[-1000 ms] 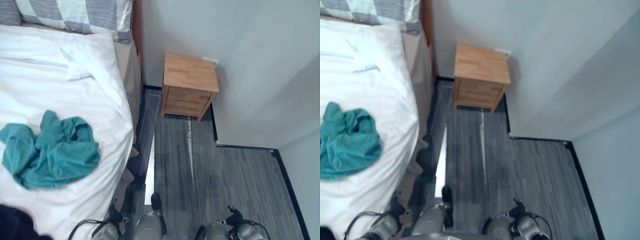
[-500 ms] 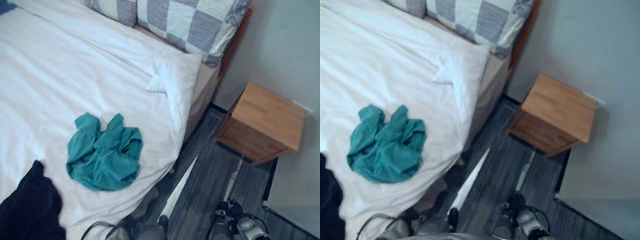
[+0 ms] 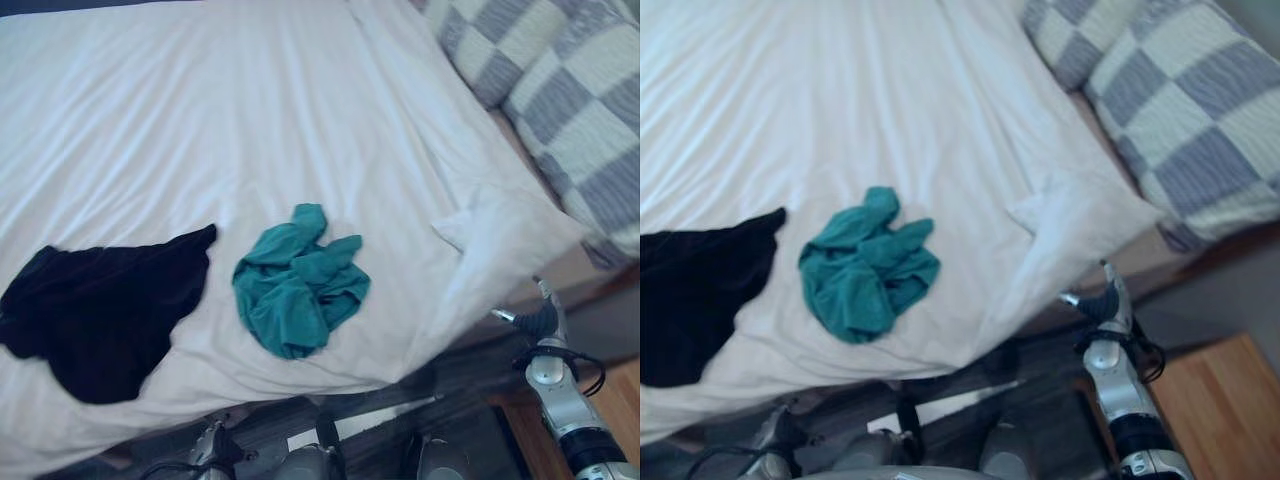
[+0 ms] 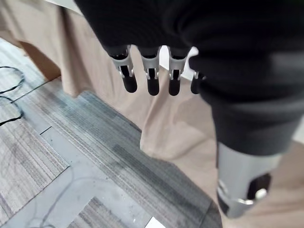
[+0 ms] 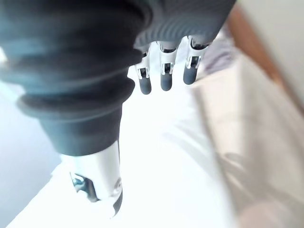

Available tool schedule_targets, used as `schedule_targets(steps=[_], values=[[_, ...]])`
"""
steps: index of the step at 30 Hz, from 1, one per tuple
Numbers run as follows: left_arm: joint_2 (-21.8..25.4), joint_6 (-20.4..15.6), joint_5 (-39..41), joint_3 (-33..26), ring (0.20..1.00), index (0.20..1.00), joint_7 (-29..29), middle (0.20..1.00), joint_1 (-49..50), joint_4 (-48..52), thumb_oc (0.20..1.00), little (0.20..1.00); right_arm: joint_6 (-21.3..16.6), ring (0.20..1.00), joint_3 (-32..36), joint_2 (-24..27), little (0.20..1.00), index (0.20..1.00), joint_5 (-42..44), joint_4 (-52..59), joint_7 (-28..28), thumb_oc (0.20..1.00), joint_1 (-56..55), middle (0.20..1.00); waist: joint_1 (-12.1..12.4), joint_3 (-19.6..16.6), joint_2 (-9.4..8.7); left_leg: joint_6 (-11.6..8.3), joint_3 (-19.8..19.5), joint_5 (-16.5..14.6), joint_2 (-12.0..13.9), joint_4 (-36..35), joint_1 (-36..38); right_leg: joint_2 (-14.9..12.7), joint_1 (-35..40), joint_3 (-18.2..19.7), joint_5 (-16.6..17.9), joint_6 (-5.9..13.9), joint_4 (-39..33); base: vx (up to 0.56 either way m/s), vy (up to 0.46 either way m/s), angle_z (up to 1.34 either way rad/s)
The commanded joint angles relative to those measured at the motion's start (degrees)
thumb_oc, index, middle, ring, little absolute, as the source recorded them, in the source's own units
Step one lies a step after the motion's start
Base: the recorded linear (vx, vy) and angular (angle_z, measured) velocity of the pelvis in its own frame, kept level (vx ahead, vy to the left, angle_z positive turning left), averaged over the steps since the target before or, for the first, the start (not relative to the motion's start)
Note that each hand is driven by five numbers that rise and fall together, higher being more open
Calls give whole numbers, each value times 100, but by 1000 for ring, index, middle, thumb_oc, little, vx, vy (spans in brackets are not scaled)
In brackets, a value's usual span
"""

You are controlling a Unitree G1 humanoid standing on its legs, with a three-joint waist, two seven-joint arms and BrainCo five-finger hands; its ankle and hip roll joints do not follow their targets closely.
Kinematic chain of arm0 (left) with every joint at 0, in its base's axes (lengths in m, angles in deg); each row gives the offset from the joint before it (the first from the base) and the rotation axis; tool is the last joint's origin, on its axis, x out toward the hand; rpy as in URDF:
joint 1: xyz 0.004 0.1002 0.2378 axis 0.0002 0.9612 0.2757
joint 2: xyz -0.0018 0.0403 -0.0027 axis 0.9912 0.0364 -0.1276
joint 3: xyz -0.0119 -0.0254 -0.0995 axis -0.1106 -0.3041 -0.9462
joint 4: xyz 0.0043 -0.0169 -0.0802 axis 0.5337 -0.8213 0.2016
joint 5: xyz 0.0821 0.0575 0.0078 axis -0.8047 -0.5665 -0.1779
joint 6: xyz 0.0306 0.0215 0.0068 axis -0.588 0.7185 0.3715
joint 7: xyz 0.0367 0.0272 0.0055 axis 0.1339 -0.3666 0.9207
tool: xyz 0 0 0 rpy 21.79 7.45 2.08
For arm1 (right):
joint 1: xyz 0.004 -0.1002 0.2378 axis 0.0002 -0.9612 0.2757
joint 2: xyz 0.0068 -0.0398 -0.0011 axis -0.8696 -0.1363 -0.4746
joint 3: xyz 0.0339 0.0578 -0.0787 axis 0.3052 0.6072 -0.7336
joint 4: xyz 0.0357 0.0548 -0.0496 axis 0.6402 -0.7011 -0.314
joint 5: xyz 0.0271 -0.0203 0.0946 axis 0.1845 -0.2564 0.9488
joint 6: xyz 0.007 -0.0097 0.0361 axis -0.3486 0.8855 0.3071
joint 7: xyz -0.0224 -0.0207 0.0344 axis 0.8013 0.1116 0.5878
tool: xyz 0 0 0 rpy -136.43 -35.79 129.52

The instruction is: Tidy up the quilt and then pick up the clothes from the bed and put them into the laundry hamper.

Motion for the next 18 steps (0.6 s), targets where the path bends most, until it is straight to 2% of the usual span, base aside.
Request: schedule_targets(steps=[1, 2, 3, 5, 6, 8, 9, 11, 12, 14, 16, 18], values=[[-10, -57, 108, 96, 1000, 1000, 105, 1000, -156, -115, 1000, 1000, 351, 1000, 549, 465, 1000, 1000, -638, 267, 642, 1000, 218, 1000, -17, 97, 129, -1071, -734, 90, 1047, -360, 430, -80, 1028, 833, 343, 397, -1574, 245, -437, 118], [-8, -57, 108, 99, 1000, 1000, 105, 1000, -153, -114, 1000, 1000, 357, 1000, 553, 460, 1000, 1000, -643, 277, 641, 1000, 209, 1000, -20, 93, 132, -1072, -742, 84, 1051, -352, 425, -75, 1053, 818, 365, 397, -1616, 211, -432, 133], [37, -77, 131, -6, 1000, 1000, 138, 1000, -71, -177, 1000, 1000, 380, 1000, 633, 492, 1000, 1000, -800, 403, 818, 1000, 261, 1000, 70, 10, 103, -1166, -713, 85, 1169, -369, 474, -83, 1106, 659, 409, 412, -1755, 146, -350, 90], [7, -101, 235, -144, 1000, 1000, 204, 1000, 89, -187, 1000, 1000, 524, 1000, 552, 627, 1000, 1000, -1071, 616, 982, 1000, 682, 1000, 202, -84, 127, -1376, -651, 312, 1522, -385, 484, 154, 1255, 484, 440, 412, -2148, 196, -476, 40], [2, -99, 236, -151, 1000, 1000, 204, 1000, 94, -183, 1000, 1000, 530, 1000, 543, 629, 1000, 1000, -1075, 616, 981, 1000, 689, 1000, 193, -83, 140, -1384, -652, 320, 1536, -402, 494, 170, 1272, 476, 453, 412, -2173, 155, -296, -14], [-144, -131, 437, -183, 1000, 1000, 258, 1000, 156, -183, 1000, 1000, 539, 1000, 383, 749, 1000, 1000, -1143, 675, 1059, 1000, 1029, 1000, 234, -84, 215, -1453, -660, 540, 1633, -462, 490, 336, 1398, 412, 425, 344, -2395, 100, -220, -23], [-253, -101, 383, -59, 1000, 1000, 219, 1000, 105, -212, 1000, 1000, 543, 1000, 296, 861, 1000, 1000, -1115, 639, 1040, 1000, 1185, 1000, 180, -38, 293, -1460, -404, 735, 1696, -374, 384, 365, 1447, 206, 342, 312, -2404, 50, -189, -21], [-282, -95, 309, 23, 1000, 1000, 159, 1000, 95, -146, 1000, 1000, 593, 1000, 143, 958, 1000, 1000, -1191, 589, 912, 1000, 1332, 1000, 128, -8, 326, -1418, -295, 638, 1610, -227, 345, 371, 1457, 148, 336, 287, -2404, 5, -127, 5], [-282, -106, 173, 162, 1000, 1000, 100, 1000, 67, -17, 1000, 1000, 642, 1000, 34, 1074, 1000, 1000, -1377, 506, 798, 1000, 1411, 1000, 108, 22, 368, -1371, -247, 488, 1411, -40, 275, 391, 1454, 99, 349, 212, -2404, -4, -99, 20], [-301, -132, 92, 378, 1000, 1000, -14, 1000, 9, 115, 1000, 1000, 643, 1000, -23, 1111, 1000, 1000, -1243, 433, 717, 1000, 1529, 1000, 60, 7, 451, -1379, -129, 549, 1393, -141, 260, 420, 1413, 17, 343, 195, -2404, 14, -38, 13], [-311, -160, 57, 494, 1000, 1000, -68, 1000, -95, 165, 1000, 1000, 590, 1000, -183, 1113, 1000, 1000, -1094, 200, 583, 1000, 1690, 1000, 53, 11, 514, -1368, -218, 571, 1309, -303, 261, 415, 1363, -23, 385, 196, -2404, -14, -1, 12], [-280, -192, -43, 639, 1000, 1000, -159, 1000, -172, 231, 1000, 1000, 580, 1000, -354, 1137, 1000, 1000, -989, -50, 350, 1000, 1792, 1000, 27, 15, 567, -1397, -133, 656, 1315, -478, 262, 383, 1331, -95, 425, 223, -2404, -30, 5, 8]])
